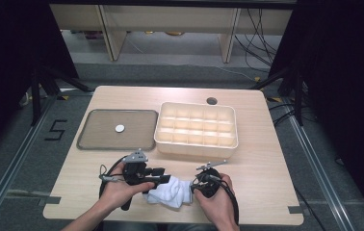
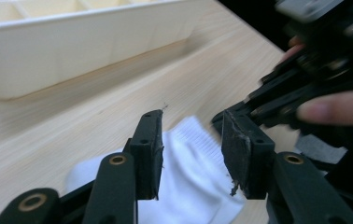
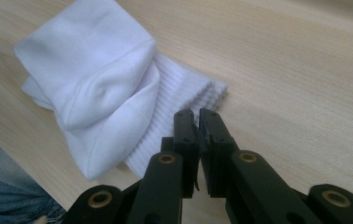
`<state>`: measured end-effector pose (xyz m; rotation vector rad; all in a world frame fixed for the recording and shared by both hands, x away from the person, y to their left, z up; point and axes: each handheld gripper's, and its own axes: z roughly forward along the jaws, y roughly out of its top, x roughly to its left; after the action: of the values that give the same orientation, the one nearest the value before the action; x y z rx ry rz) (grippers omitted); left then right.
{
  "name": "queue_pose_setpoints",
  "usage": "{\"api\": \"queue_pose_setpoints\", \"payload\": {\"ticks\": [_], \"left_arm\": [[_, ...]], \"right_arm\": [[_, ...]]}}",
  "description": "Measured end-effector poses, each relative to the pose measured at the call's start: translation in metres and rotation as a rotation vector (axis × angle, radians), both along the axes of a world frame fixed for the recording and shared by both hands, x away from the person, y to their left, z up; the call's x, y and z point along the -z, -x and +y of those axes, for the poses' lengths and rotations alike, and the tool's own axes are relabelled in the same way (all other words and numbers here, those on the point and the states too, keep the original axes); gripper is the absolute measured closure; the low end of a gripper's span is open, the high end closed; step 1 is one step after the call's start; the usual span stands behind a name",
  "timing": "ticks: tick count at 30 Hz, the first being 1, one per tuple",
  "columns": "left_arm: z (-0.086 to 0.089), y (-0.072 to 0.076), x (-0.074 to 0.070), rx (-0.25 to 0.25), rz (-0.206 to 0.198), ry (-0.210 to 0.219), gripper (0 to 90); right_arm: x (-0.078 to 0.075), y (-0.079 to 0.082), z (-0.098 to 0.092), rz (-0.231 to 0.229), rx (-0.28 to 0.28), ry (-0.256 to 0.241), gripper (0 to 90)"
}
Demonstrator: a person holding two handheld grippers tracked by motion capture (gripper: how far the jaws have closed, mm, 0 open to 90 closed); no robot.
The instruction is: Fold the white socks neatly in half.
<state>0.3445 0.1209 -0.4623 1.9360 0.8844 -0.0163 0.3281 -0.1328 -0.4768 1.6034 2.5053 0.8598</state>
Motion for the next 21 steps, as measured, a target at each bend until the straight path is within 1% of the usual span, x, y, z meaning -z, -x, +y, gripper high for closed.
{"api": "queue_pose_setpoints", "payload": {"ticks": [1, 2, 3, 4, 5, 6, 7, 8, 9, 11, 12, 13, 14, 15, 16, 17, 18, 19, 20, 21], "left_arm": [[0.0, 0.001, 0.004, 0.005, 0.02, -0.016, 59.2], [-0.001, 0.002, 0.007, 0.008, 0.035, -0.026, 60.0], [-0.003, 0.004, 0.011, 0.03, 0.057, -0.034, 59.9], [-0.007, 0.006, 0.014, 0.055, 0.075, -0.036, 59.7], [-0.011, 0.009, 0.017, 0.066, 0.081, -0.048, 59.0], [-0.015, 0.011, 0.02, 0.075, 0.087, -0.058, 58.2], [-0.019, 0.012, 0.023, 0.095, 0.103, -0.052, 57.0], [-0.022, 0.013, 0.026, 0.094, 0.103, -0.065, 56.4], [-0.024, 0.012, 0.028, 0.101, 0.11, -0.074, 56.0], [-0.028, 0.012, 0.032, 0.096, 0.107, -0.088, 56.1], [-0.03, 0.013, 0.033, 0.097, 0.115, -0.09, 56.1], [-0.032, 0.013, 0.034, 0.1, 0.116, -0.095, 56.1], [-0.034, 0.015, 0.035, 0.103, 0.115, -0.1, 56.0], [-0.036, 0.016, 0.035, 0.111, 0.113, -0.103, 55.6], [-0.037, 0.017, 0.035, 0.113, 0.114, -0.104, 55.0], [-0.039, 0.018, 0.035, 0.114, 0.116, -0.104, 54.4], [-0.041, 0.018, 0.035, 0.114, 0.109, -0.107, 53.4], [-0.042, 0.019, 0.034, 0.124, 0.104, -0.107, 52.3], [-0.044, 0.02, 0.034, 0.123, 0.1, -0.11, 52.0], [-0.046, 0.02, 0.033, 0.127, 0.09, -0.114, 52.0]], "right_arm": [[-0.003, 0.001, 0.001, -0.004, 0.008, -0.01, 85.9], [-0.005, 0.001, 0.001, -0.01, -0.006, -0.013, 85.7], [-0.005, 0.002, 0.001, -0.011, -0.007, -0.013, 85.5], [-0.007, 0.002, 0.002, 0.006, -0.002, -0.015, 85.3], [-0.006, 0.002, 0.002, 0.004, -0.008, -0.009, 84.9], [-0.005, 0.002, 0.005, 0.031, 0.015, -0.016, 84.2], [-0.004, 0.001, 0.005, 0.035, 0.007, -0.012, 83.6], [-0.003, 0.001, 0.003, 0.03, -0.026, -0.033, 83.2], [-0.002, 0.001, 0.004, 0.037, -0.007, -0.014, 82.5], [0.001, 0.0, 0.003, 0.048, -0.018, -0.027, 81.7], [0.002, 0.0, 0.003, 0.063, -0.012, -0.025, 81.3], [0.003, 0.0, 0.004, 0.058, 0.005, -0.018, 81.1], [0.004, -0.001, 0.002, 0.064, -0.018, -0.015, 81.0], [0.004, -0.001, 0.003, 0.073, 0.0, -0.02, 80.9], [0.004, -0.001, 0.002, 0.057, -0.018, -0.027, 80.8], [0.003, 0.0, 0.003, 0.06, -0.007, -0.036, 80.9], [0.003, 0.0, 0.003, 0.066, -0.009, -0.036, 81.0], [0.003, 0.0, 0.003, 0.062, -0.011, -0.035, 81.0], [0.004, -0.001, 0.003, 0.057, -0.014, -0.031, 81.0], [0.003, 0.0, 0.004, 0.074, 0.003, -0.039, 81.0]]}}
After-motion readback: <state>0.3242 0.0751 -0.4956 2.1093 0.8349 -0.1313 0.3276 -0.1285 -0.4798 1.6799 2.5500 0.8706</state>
